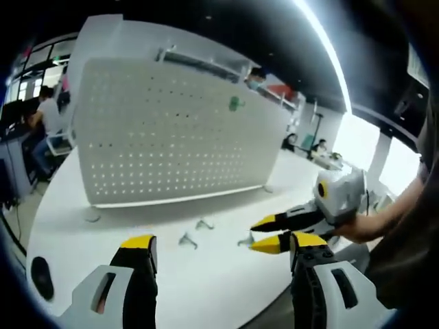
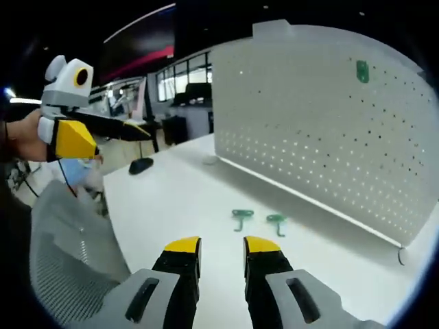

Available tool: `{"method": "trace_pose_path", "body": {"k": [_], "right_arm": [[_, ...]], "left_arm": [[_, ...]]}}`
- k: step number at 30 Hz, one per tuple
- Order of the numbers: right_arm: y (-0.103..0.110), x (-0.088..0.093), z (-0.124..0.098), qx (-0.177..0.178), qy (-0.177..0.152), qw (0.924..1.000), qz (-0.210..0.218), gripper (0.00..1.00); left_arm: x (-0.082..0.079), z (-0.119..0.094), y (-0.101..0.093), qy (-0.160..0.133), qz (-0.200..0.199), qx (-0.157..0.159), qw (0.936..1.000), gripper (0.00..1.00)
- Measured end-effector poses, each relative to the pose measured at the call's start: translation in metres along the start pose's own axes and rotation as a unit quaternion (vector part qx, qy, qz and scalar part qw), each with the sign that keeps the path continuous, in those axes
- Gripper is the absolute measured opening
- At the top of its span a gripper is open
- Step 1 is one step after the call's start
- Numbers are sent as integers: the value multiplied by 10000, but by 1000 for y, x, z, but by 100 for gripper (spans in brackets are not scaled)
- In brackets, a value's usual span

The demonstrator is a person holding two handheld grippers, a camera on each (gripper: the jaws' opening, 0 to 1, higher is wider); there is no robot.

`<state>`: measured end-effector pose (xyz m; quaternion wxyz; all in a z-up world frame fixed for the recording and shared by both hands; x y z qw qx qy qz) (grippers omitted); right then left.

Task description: Insert the hook assembly into the mounting plate slot until the hook locks in place.

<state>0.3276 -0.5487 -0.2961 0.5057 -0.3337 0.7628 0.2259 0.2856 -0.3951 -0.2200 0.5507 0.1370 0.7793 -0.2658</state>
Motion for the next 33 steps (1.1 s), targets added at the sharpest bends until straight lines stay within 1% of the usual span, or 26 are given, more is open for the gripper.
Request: {"method": "trace_pose_path", "body": {"k": [4,6,9,12,14,17,20,21,23,26,33], "right_arm": [[-6,3,20,-69,113,9999,-30,23],[-8,6,31,-87,176,9998,33,23],[-8,13,46,-85,285,9995,39,22],[-8,20,64,-120,367,9991,186,22],[-7,23,72,-158,477,9983,282,22],[-8,26,87,-161,559,9979,276,22],[-10,28,97,-136,630,9973,348,22],[-11,30,101,-115,710,9968,359,22],[-12,30,108,-104,707,9968,365,21],[-19,33,120,-5,808,9960,376,21],[-28,42,133,37,1058,9937,364,20]], "left_arm": [[0,0,5,22,-32,-48,10000,80],[1,0,7,37,-37,-64,10000,80],[0,0,9,54,-53,-80,9999,80],[0,2,11,68,-59,-100,9999,80],[-1,4,12,74,-61,-95,9999,80],[-3,6,12,61,-83,-89,9999,80],[-4,8,13,66,-81,-72,9999,80],[-4,8,13,73,-76,-74,9999,80],[-3,9,15,78,-94,-73,9999,80],[0,9,18,148,-112,-98,9998,80],[2,10,23,156,-147,-150,9997,80]]}}
Point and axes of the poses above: the point that each gripper's makers call its tool centre point, and the gripper's own axes: z roughly forward along the fingers, y roughly to its left, x roughly out of its underside, the point moved 5 cm from there along -z, roughly backward along the fingers, and after that the axes turned 8 degrees about -y, right-handed, at the moved point
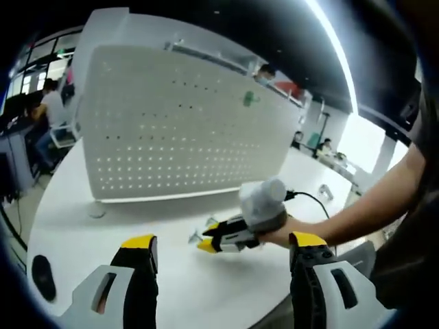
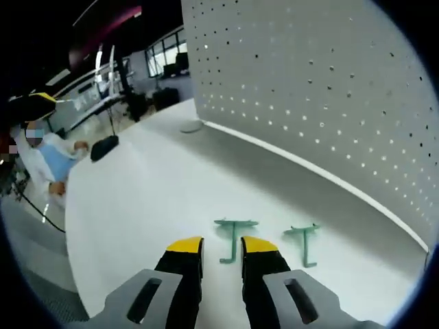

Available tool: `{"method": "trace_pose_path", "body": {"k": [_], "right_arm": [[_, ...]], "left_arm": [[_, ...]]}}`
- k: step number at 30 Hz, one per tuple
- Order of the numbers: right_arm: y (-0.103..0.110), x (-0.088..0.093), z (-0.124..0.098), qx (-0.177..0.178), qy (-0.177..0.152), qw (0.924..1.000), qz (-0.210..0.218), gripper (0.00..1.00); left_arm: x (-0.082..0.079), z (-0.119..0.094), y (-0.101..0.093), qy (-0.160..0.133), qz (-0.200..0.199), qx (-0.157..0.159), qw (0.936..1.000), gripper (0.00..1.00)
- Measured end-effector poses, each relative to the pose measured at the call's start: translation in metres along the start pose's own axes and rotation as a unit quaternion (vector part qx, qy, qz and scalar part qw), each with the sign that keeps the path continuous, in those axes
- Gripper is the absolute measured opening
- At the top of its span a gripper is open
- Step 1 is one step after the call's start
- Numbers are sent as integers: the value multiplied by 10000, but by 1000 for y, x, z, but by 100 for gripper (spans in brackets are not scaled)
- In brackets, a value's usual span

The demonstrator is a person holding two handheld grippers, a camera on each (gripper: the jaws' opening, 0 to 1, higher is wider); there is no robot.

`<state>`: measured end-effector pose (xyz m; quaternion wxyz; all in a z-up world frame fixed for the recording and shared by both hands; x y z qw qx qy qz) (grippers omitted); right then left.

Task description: Insert the hook assembly into the mounting plate slot until the hook locks in place.

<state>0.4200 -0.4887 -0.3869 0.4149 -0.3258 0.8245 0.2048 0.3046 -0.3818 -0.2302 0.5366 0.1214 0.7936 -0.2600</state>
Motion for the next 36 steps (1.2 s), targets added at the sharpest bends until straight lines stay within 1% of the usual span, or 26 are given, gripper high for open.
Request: {"method": "trace_pose_path", "body": {"k": [6,15,18,21,25,27,35,36], "right_arm": [[-3,4,6,-20,167,9998,57,18],[-6,2,7,56,238,9997,36,14],[-9,4,7,167,288,9993,-156,9],[-8,6,5,176,335,9992,-152,1],[-6,5,4,229,316,9991,-186,1],[-6,5,3,241,343,9991,-82,1],[-14,0,-7,287,207,9981,503,1],[-15,-2,-8,295,189,9982,493,1]], "left_arm": [[2,1,3,14,-36,-30,10000,80],[2,3,4,25,-51,-23,10000,80],[2,3,4,7,-42,-16,10000,80],[1,4,4,-9,-42,-23,10000,80],[0,3,3,-21,-29,-20,10000,80],[-1,3,3,-29,-16,-24,10000,80],[-1,2,2,-56,-12,-26,10000,80],[-2,3,2,-62,-8,-21,10000,80]]}}
Point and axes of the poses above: the point that each gripper's makers call its tool centre point, and the gripper's own axes: z roughly forward along the fingers, y roughly to its left, x roughly out of its underside, the point moved 5 cm from there along -z, roughly backward along the fingers, and after that the axes turned 8 degrees about -y, right-handed, at the moved point
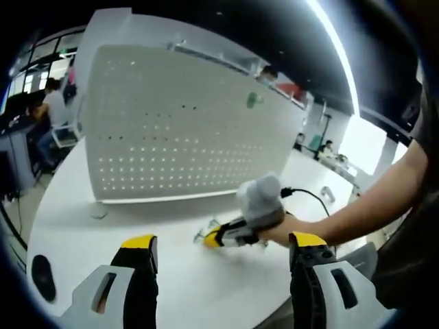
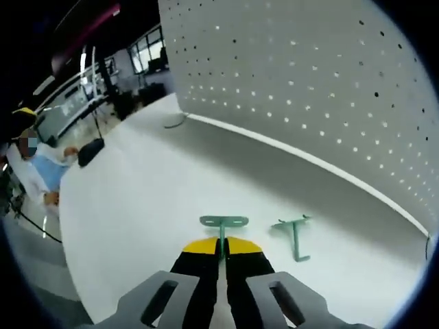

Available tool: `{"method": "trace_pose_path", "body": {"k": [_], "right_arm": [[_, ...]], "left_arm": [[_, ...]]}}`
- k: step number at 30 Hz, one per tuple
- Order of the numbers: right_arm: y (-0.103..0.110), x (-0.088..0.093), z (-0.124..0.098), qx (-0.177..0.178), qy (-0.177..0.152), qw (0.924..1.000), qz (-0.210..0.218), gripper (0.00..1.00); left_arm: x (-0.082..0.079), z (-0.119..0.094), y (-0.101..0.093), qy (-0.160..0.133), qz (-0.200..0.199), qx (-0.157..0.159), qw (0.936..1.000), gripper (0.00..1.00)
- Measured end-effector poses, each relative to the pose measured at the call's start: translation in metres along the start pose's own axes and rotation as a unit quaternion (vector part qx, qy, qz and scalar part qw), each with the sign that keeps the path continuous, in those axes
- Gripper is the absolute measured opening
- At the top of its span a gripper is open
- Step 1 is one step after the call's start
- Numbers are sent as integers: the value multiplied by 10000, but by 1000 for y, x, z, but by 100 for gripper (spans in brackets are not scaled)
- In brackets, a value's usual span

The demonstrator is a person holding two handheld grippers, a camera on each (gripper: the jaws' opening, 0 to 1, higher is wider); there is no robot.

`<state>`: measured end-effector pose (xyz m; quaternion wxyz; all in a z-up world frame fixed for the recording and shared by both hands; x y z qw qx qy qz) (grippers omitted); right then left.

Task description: Insert the hook assembly into the mounting plate slot until the hook locks in place.

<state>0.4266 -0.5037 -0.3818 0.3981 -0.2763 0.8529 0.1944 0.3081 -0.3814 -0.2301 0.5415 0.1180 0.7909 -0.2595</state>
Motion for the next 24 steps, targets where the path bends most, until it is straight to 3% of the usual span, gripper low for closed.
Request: {"method": "trace_pose_path", "body": {"k": [5,11,17,22,24], "right_arm": [[-2,-8,-5,5,-84,10000,-30,0],[-3,-21,-15,-60,-272,9993,252,0],[-7,-35,-35,-32,-546,9983,189,0],[-7,-44,-50,-169,-749,9941,771,0],[-8,-47,-56,-213,-798,9932,820,0]], "left_arm": [[-4,2,-4,-50,31,51,10000,80],[-6,1,-7,-68,84,88,9999,80],[-8,0,-6,-111,89,75,9999,80],[-12,-2,-5,-185,148,61,9997,79],[-14,-2,-4,-227,153,47,9996,78]]}}
Point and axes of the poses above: the point that each gripper's makers call its tool centre point, and the gripper's own axes: z roughly forward along the fingers, y roughly to its left, x roughly out of its underside, the point moved 5 cm from there along -z, roughly backward along the fingers, and after that the axes turned 8 degrees about -y, right-handed, at the moved point
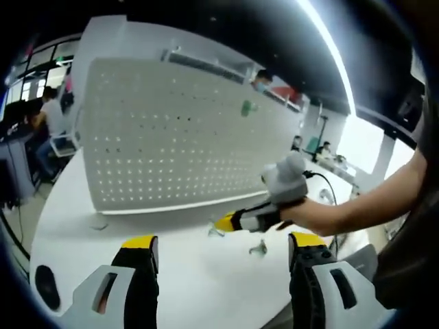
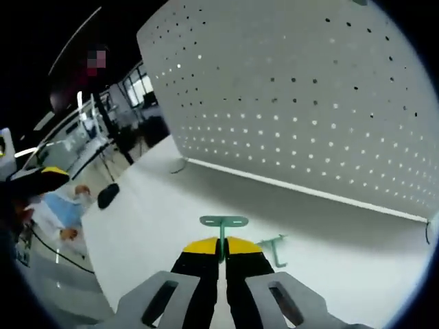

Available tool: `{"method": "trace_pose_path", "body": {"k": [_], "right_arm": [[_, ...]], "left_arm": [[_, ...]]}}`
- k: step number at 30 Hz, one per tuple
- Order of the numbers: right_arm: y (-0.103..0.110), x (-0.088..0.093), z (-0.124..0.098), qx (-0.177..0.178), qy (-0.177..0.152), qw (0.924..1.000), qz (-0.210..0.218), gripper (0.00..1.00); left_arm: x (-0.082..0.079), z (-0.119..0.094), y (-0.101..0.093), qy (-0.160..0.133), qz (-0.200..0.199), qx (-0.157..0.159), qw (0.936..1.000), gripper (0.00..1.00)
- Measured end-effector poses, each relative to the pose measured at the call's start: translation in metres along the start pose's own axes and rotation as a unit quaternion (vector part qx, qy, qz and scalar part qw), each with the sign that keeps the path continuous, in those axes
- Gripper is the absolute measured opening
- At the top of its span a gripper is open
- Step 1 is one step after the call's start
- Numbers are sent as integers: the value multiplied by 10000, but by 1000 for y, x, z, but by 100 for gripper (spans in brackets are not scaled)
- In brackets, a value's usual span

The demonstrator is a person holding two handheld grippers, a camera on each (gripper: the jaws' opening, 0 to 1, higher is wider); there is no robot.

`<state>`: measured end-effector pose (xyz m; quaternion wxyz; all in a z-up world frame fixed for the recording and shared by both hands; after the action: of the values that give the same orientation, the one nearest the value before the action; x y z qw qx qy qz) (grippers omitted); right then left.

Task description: Insert the hook assembly into the mounting plate slot until the hook locks in place.

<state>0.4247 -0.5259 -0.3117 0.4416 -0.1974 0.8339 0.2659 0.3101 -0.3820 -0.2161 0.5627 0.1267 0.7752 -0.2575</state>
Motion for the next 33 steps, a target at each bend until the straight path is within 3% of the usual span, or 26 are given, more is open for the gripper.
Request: {"method": "trace_pose_path", "body": {"k": [5,6,10,13,19,22,27,30,33], "right_arm": [[9,-12,-19,-222,-224,9990,311,0],[15,-17,-24,-411,-378,9975,429,0],[16,-18,-38,-390,-436,9972,456,0],[18,-19,-50,-437,-502,9958,631,0],[27,-13,-71,-488,-440,9971,394,0],[33,-10,-79,-601,-392,9957,580,0],[41,-2,-89,-762,-437,9926,833,0],[44,3,-92,-836,-466,9846,1463,0],[47,3,-97,-890,-512,9842,1445,0]], "left_arm": [[-2,1,6,-28,22,-61,10000,75],[-3,2,7,-97,41,-40,9999,73],[-6,5,5,-267,-47,11,9996,71],[-3,9,1,-223,-50,45,9997,71],[-1,14,-8,-227,-11,213,9995,69],[1,18,-13,-219,-30,302,9993,69],[2,22,-18,-213,-13,474,9986,60],[5,26,-21,-170,7,561,9983,55],[8,28,-25,-130,24,654,9978,54]]}}
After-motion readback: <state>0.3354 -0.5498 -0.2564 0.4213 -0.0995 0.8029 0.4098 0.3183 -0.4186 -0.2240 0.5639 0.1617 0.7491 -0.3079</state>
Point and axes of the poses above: the point that each gripper's makers call its tool centre point, and the gripper's own axes: z roughly forward along the fingers, y roughly to its left, x roughly out of its underside, the point moved 5 cm from there along -z, roughly backward along the fingers, and after that the axes turned 8 degrees about -y, right-handed, at the moved point
